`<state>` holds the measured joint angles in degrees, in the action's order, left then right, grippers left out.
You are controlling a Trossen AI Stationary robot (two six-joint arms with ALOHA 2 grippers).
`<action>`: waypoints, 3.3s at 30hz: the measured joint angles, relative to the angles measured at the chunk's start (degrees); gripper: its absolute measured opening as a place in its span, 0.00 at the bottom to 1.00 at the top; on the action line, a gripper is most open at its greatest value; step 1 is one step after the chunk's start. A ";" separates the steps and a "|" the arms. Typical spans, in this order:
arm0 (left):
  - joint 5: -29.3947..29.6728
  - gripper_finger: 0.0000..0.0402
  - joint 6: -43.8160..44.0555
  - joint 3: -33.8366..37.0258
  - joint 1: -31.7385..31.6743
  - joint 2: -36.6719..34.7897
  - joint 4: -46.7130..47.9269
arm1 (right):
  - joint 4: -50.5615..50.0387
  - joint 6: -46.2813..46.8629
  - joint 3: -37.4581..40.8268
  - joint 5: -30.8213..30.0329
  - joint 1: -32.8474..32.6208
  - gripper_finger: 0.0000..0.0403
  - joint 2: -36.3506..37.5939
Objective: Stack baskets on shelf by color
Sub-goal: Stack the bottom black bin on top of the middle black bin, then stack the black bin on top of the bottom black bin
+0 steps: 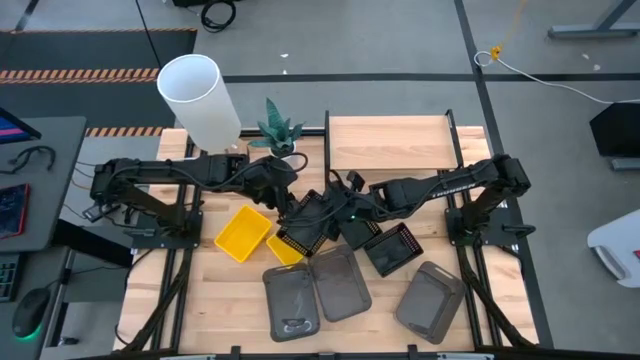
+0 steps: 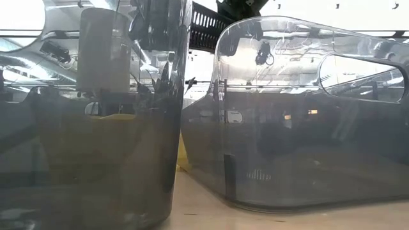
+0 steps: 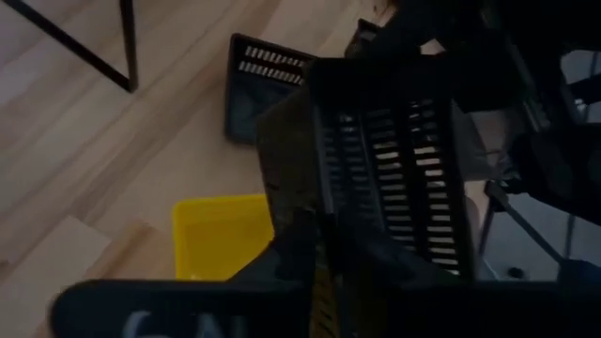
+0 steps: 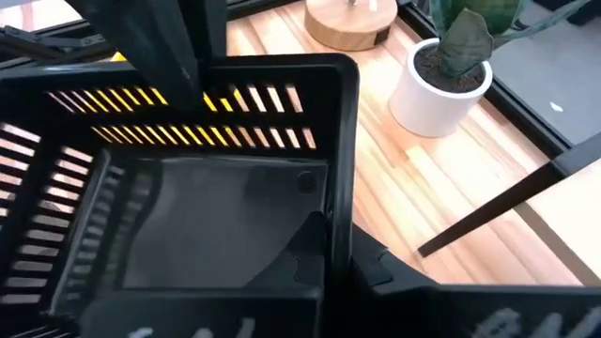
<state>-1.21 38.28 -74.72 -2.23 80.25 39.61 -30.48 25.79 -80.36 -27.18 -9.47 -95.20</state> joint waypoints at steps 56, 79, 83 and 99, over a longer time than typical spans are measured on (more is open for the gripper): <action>6.95 0.43 -2.93 -0.02 1.87 -3.52 6.53 | -31.74 60.62 32.53 -0.05 -20.48 0.01 21.68; 6.93 0.43 -2.93 0.02 1.87 -3.50 5.69 | -25.06 58.21 36.49 15.19 -18.68 0.35 24.87; 5.70 0.43 -2.89 0.02 1.87 -3.50 4.35 | -27.90 58.18 33.73 13.71 -16.84 0.37 26.69; 0.76 0.43 -2.51 0.02 2.56 -3.50 5.24 | -9.90 34.05 32.00 14.69 2.33 0.37 20.55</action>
<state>-0.44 35.77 -74.70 0.33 76.75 44.85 -40.38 59.84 -48.36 -12.48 -7.15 -74.65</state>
